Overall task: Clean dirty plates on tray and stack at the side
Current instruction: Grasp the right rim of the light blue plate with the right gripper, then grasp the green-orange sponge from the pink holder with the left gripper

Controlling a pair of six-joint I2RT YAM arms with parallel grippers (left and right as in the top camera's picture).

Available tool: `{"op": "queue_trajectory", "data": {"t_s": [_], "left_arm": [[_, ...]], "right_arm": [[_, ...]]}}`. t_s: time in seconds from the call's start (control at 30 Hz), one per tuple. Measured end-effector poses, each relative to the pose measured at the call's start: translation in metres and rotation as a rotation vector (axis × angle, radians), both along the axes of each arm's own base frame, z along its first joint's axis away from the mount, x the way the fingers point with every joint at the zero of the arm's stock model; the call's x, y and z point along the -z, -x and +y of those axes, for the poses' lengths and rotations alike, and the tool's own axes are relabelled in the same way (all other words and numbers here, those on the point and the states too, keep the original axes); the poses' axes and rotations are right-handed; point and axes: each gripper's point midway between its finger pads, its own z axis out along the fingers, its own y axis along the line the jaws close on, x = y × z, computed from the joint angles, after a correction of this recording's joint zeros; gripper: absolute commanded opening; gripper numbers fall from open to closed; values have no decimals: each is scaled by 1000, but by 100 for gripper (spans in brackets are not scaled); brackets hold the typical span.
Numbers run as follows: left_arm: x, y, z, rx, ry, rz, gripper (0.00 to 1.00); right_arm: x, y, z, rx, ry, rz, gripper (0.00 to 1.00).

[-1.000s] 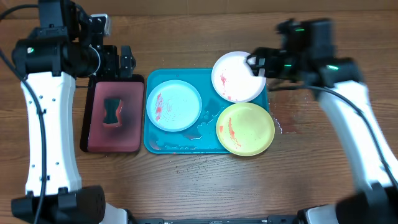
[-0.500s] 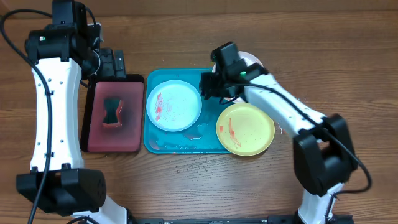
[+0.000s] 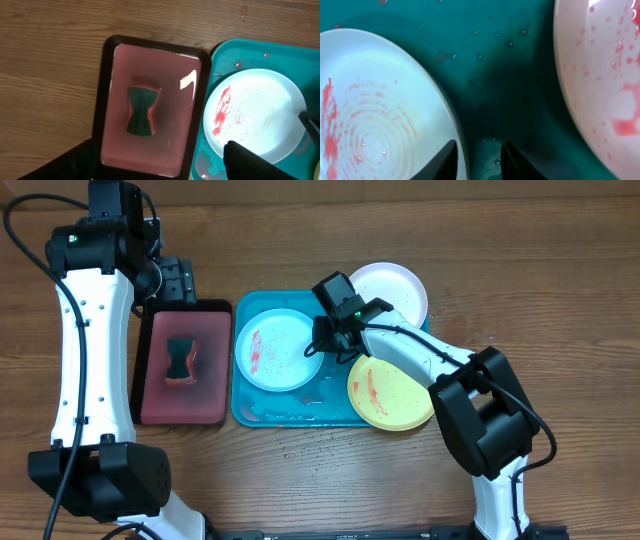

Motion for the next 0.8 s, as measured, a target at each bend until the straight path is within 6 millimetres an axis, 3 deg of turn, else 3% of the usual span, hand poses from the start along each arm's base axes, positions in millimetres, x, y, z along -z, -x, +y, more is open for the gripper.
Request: {"op": "queue_trajectory", "data": {"t_s": [0.23,0.43,0.67,0.73,0.8], "left_arm": [[-1,2,13,-77,-51,1,79],[3,4,23,-116,-66,12,72],[49,18,40,-76,-83,116,59],[66,21,39,-29,-76,143,40],[82,23,36,21,-66,166,32]], "right_arm": [[10,4,7,2,10,6,4],[10,5,10,-6,7,6,4],[10,5,10,-5,7,7,4],[10,5,10,-6,7,7,4],[10,5,10,-6,7,7,4]]}}
